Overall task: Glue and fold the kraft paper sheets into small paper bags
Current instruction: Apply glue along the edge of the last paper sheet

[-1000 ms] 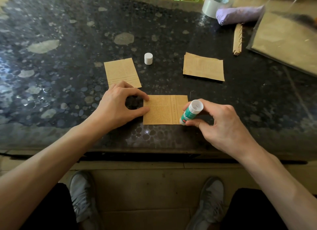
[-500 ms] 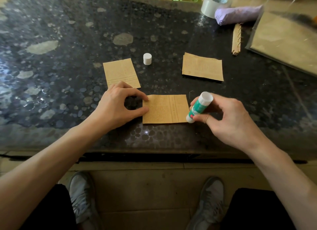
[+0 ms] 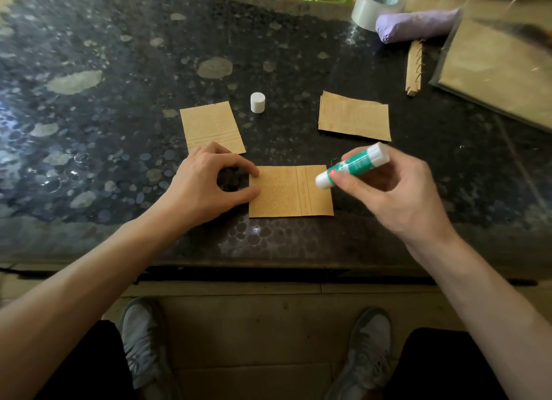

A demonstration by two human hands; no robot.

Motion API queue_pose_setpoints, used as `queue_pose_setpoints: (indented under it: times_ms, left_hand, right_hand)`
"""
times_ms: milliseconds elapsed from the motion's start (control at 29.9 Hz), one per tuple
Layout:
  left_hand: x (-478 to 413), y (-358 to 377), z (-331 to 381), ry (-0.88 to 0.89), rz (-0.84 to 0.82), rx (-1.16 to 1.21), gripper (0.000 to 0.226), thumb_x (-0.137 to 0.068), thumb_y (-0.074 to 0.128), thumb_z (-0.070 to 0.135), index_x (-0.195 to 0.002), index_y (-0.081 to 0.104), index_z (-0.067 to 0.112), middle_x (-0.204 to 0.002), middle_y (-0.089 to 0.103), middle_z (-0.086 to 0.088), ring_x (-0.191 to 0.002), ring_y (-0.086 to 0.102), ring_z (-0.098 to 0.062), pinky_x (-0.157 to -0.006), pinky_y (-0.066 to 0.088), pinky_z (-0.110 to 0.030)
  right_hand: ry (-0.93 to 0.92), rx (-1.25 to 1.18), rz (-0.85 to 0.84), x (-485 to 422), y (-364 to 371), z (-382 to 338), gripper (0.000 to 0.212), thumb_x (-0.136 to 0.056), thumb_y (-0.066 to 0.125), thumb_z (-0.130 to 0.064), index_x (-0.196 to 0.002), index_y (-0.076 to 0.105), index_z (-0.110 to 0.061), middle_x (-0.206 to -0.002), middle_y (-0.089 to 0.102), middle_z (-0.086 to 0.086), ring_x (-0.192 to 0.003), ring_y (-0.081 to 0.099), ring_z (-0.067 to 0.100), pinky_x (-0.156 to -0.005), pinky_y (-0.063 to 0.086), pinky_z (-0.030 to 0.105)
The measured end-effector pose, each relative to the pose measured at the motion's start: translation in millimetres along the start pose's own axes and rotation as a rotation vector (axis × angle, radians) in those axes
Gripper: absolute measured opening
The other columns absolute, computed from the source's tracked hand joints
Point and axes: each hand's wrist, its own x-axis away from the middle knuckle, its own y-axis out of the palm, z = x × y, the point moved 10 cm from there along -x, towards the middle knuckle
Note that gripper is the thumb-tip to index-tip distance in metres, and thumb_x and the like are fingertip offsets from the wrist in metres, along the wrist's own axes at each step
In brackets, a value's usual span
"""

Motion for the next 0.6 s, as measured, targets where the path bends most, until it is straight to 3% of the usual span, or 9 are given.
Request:
queue_pose_setpoints:
  times_ms: [167, 601]
  left_hand:
    - [0, 0, 0, -0.006, -0.002, -0.002, 0.040, -0.073, 0.069, 0.060, -0.109, 0.073, 0.042, -0.113, 0.054, 0.006, -0.115, 0.050, -0.017, -0.104, 0.044, -0.046]
    - [1, -1, 0, 0.002, 0.011, 0.007, 0.035, -0.076, 0.074, 0.055, -0.107, 0.074, 0.042, -0.111, 0.054, 0.007, -0.114, 0.050, -0.016, -0.104, 0.045, -0.046]
  right_hand:
    - [-0.022, 0.012, -0.146, 8, 24, -2, 0.026, -0.084, 0.086, -0.022, -0.107, 0.075, -0.015, -0.100, 0.077, -0.008, -0.098, 0.074, 0.004, -0.081, 0.055, 0.014]
    - [0.023, 0.021, -0.199, 12, 35, 8, 0.025, -0.083, 0.086, -0.027, -0.102, 0.076, -0.015, -0.097, 0.079, -0.007, -0.095, 0.075, 0.007, -0.087, 0.060, 0.026]
